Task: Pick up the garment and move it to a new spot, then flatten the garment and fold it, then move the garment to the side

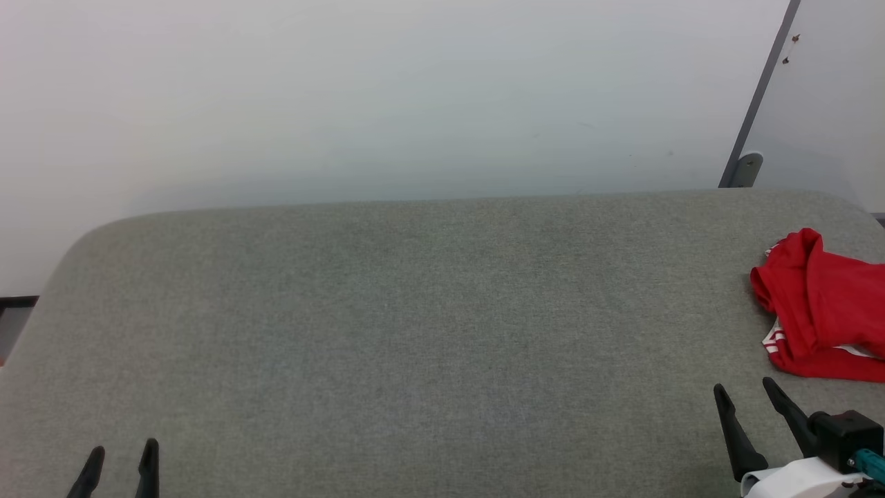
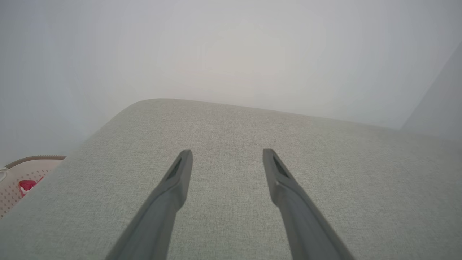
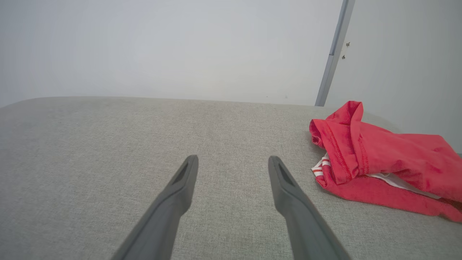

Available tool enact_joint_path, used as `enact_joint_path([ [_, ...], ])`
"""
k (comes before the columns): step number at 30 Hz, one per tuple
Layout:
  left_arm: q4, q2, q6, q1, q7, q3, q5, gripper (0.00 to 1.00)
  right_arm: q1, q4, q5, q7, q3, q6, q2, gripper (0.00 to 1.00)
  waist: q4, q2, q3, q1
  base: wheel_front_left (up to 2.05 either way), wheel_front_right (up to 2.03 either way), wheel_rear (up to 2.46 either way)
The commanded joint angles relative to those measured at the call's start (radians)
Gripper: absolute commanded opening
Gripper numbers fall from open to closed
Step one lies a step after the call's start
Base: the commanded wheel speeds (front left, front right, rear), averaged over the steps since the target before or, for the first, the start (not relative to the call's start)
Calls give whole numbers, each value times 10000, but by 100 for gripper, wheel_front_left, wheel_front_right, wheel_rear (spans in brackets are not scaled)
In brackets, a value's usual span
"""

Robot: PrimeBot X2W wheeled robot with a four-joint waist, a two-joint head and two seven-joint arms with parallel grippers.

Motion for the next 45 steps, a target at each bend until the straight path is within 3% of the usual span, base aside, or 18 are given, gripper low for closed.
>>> enact_joint_path([
  [1, -35, 50, -32, 135, -3, -19, -35, 100, 151, -80, -7, -42, 0, -17, 30, 100, -2, 0, -4, 0, 0, 0, 0],
  [14, -199, 132, -26, 186, -3, -85, -247, 100, 161, -312, -154, -42, -11, -19, 100, 100, 15, 0, -6, 0, 0, 0, 0],
  [15, -140, 81, -10, 101, 1, -96, -246, 0, 47, -256, -105, 4, -2, 2, 84, 0, 15, 0, -7, 0, 0, 0, 0],
  [19, 79, -193, -8, 112, 32, -192, -316, 0, 199, -58, -21, 56, 2, 2, 210, 0, 15, 0, -5, 0, 0, 0, 0],
  [45, 263, -1206, -15, -938, 1243, -50, -3722, 0, 42, -661, 4215, 1253, -832, -2, 896, 0, 46, 0, 152, 0, 0, 0, 0],
])
